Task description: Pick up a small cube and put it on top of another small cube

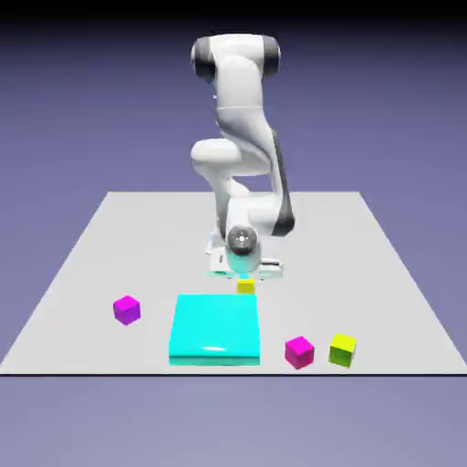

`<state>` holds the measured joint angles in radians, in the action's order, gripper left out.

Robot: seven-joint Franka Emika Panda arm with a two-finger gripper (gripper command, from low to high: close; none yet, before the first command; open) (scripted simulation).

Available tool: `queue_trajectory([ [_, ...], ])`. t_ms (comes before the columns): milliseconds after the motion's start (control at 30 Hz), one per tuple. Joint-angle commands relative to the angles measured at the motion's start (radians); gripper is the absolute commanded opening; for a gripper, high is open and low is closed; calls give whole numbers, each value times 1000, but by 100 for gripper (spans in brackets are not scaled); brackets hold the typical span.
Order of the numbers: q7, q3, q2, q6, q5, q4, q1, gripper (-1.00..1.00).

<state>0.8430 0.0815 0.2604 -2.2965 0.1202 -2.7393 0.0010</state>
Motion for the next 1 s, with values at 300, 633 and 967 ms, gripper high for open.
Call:
queue_trajectory([
  [300,62,-43,-137,193,-42,72,7,-100],
  [633,492,171,18,161,141,363,-220,-100],
  [967,815,497,207,85,411,616,-499,-100],
])
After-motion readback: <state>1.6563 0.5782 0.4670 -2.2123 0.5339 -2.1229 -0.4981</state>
